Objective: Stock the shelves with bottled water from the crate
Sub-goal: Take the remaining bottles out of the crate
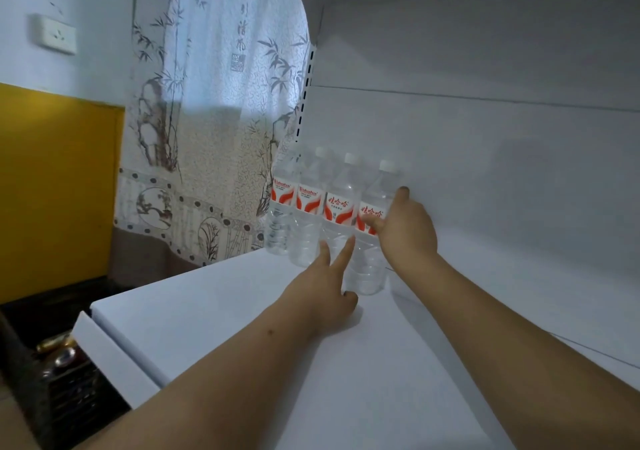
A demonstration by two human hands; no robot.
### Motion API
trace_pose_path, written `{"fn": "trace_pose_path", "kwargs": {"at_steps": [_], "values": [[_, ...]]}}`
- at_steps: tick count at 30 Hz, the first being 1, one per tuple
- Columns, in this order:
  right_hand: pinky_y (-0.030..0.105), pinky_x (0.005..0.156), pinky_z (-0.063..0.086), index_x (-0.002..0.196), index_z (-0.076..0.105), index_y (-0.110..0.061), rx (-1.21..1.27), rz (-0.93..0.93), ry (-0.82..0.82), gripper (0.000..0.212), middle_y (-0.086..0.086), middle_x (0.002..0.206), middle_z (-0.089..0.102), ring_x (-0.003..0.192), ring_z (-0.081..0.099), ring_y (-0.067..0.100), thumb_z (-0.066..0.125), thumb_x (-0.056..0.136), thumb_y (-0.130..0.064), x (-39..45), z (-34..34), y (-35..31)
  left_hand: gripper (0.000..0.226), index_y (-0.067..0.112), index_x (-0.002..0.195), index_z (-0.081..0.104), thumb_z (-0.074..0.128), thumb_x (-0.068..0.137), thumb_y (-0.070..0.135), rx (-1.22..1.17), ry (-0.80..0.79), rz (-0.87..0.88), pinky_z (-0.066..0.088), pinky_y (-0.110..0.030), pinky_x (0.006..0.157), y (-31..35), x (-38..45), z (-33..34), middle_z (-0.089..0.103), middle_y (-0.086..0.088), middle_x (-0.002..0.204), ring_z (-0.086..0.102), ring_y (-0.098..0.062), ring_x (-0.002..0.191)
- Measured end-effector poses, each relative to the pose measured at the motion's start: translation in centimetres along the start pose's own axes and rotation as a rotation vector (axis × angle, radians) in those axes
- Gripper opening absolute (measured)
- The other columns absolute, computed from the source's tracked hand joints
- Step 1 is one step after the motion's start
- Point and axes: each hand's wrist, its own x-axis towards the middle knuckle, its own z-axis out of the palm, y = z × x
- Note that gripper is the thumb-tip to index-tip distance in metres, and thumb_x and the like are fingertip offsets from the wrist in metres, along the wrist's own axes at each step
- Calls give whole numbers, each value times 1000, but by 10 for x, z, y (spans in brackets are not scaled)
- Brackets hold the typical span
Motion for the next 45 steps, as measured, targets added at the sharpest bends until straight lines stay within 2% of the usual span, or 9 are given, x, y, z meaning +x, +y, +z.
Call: {"fn": "trace_pose_path", "kwargs": {"at_steps": [8,11,15,19,27,33,37,41,45], "values": [[37,78,52,144,30,-9,-36,93,-116,77,10,121,60,107,62,28,67,87,-47,-18,-26,-4,87,28,154,-14,47,96,47,-48,-89,-70,29,-38,114,12,-12,-13,-15,-5,162,28,-27,145],[35,80,51,145,30,-13,-112,5,-56,71,10,126,52,110,59,27,55,92,-53,-33,-56,-8,81,25,156,-8,40,97,55,3,-109,-111,25,-40,116,19,-22,-35,8,-6,163,22,-27,147],[35,94,48,149,31,-20,-19,-187,-48,67,6,138,46,122,50,24,45,95,-57,-56,-92,-27,73,20,156,9,34,98,58,-75,73,-158,29,-39,114,37,-56,-66,28,-6,159,31,-25,143],[38,109,39,152,27,-26,203,-197,-129,68,0,151,38,135,41,21,38,95,-61,-84,-109,-65,62,22,153,24,36,99,52,-74,259,-122,29,-32,113,46,-107,-100,32,0,155,32,-18,141],[39,112,36,149,33,-28,552,-295,-302,63,-6,151,40,137,40,17,32,97,-63,-181,-96,-164,47,28,141,41,42,97,45,60,461,-139,41,-30,102,0,-233,-153,46,9,134,43,-11,123],[34,114,28,152,31,-26,590,-407,-531,66,-5,156,35,142,32,14,30,97,-63,-285,-39,-224,32,27,125,53,48,96,38,37,475,-406,48,-30,92,-98,-350,-129,51,10,114,50,-10,109],[32,106,35,149,39,-19,568,-464,-711,62,0,150,44,138,40,19,32,100,-57,-359,19,-255,29,19,116,57,51,91,32,22,360,-668,48,-32,79,-180,-445,-88,56,0,104,55,-17,94],[32,106,33,147,40,-15,530,-468,-902,56,5,148,46,136,41,22,31,103,-49,-429,83,-274,25,13,105,60,54,87,29,-34,191,-939,50,-36,79,-258,-535,-39,61,-8,99,60,-27,93],[33,108,34,145,44,-15,446,-492,-1093,60,6,144,50,134,45,25,28,101,-53,-484,156,-275,28,17,101,62,51,94,42,-151,77,-1132,47,-29,73,-309,-594,3,70,-9,103,65,-28,95]]}}
